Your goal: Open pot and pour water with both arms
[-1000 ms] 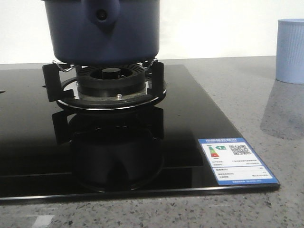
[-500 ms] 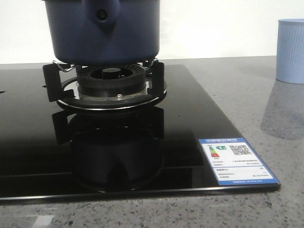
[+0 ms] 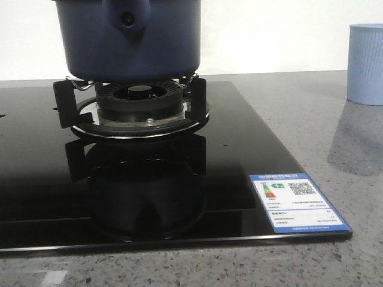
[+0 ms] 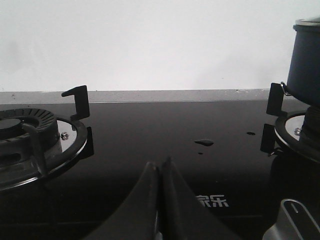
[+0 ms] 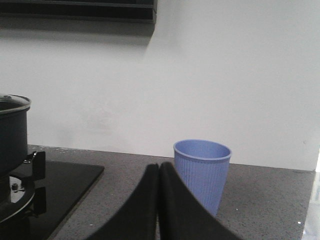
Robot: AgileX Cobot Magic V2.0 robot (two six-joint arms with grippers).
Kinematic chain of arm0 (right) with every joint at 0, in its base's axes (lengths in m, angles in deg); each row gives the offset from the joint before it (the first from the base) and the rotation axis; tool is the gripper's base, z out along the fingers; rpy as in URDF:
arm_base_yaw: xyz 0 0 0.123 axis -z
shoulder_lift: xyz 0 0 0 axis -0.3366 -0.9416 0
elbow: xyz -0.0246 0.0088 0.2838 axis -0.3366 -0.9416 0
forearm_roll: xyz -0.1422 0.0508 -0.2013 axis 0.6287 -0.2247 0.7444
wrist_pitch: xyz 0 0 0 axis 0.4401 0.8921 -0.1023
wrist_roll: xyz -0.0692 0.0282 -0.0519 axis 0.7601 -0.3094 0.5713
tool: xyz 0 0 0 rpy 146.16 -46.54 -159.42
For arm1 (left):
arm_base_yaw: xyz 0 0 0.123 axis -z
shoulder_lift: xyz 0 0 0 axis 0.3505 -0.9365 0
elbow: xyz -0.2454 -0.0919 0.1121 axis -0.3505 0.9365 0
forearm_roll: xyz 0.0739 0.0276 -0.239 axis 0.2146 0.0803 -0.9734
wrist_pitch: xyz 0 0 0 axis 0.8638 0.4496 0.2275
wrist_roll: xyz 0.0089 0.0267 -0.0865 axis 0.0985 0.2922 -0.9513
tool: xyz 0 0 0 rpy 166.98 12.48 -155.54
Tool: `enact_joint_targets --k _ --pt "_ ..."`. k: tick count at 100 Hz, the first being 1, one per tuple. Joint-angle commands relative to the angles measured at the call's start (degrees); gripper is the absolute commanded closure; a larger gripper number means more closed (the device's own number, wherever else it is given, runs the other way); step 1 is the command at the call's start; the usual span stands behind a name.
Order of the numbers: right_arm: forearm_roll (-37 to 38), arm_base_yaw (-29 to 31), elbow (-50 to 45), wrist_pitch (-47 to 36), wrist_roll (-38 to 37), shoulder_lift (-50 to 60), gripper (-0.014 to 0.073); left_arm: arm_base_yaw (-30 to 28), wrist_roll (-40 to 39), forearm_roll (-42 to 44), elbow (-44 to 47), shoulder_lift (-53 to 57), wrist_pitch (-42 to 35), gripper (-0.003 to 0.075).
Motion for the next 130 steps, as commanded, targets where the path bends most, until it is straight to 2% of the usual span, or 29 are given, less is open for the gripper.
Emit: enact_joint_targets --k 1,10,23,29,34,58,73,130 --pt "-11.59 -3.15 1.27 1.01 11.61 -2.65 0.0650 -0.11 -0.50 -0.31 0.49 1.71 -4.41 0.0741" --pt "-23.31 -7.80 1.27 7.13 21.76 -3.10 0.0650 -0.11 -0.50 -0.31 0.49 1.71 -4.41 0.0741" --pt "-41.15 -14.33 0.98 17.43 42.42 -2.84 0.0650 -0.11 -0.50 -0.31 0.49 1.71 -4.41 0.0741" --pt "-49.66 -15.72 0.25 20.49 52.24 -2.55 0.0650 -0.11 -0.50 -0.31 0.49 1.71 -4.41 0.0741" --pt "-53.31 -15.90 -0.82 20.85 55.68 -1.77 0.0650 -0.11 -0.50 -0.31 0.49 1.71 -4.41 0.0741" --pt "-53.12 -15.47 -8.68 20.76 55.94 9.01 0.0650 -0.11 -0.50 -0.31 0.49 1.71 -4.41 0.0741" --pt "-53.73 -14.61 -8.66 32.84 55.81 17.33 0.0650 -0.11 -0.50 -0.31 0.49 1.71 -4.41 0.0741" --pt "-54.18 -14.23 -8.66 34.01 55.66 16.96 0.0650 -0.11 -0.50 -0.31 0.49 1.60 -4.41 0.0741"
